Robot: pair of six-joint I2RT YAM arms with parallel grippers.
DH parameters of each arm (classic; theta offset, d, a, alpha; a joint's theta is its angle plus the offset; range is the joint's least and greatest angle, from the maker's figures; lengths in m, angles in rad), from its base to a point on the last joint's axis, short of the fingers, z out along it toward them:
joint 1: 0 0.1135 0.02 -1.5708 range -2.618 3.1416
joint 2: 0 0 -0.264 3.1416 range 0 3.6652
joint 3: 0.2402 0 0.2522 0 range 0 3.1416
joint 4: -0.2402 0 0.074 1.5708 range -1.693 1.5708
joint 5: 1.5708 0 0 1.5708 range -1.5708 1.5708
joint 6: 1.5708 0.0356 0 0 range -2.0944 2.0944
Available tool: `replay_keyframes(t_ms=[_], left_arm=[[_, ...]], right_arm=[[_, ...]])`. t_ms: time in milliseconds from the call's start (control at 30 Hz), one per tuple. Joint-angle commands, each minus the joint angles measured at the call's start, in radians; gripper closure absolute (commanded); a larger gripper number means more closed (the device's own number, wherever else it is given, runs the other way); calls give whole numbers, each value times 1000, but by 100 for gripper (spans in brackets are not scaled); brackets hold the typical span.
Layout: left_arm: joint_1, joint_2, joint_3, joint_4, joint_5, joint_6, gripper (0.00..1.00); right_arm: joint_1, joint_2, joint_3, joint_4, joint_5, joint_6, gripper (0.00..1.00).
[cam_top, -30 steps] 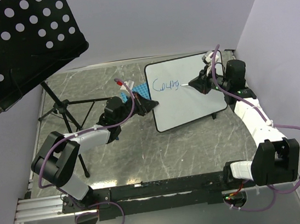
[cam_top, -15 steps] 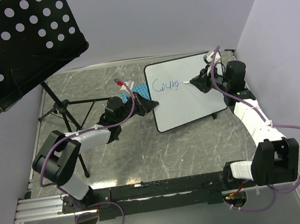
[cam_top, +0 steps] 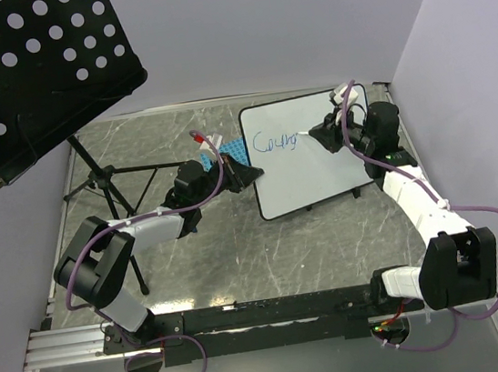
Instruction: Write a sentence on the whiteboard
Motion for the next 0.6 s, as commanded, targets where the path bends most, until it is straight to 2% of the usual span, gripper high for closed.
replay_keyframes(t_ms=[0, 567], left_arm=[[-4, -1, 16, 66, 31, 41, 99], [-5, 3, 16, 69, 36, 43, 99]], right_arm=[[6, -4, -11, 59, 25, -1, 100], [8, 21, 8, 16, 19, -16, 100]])
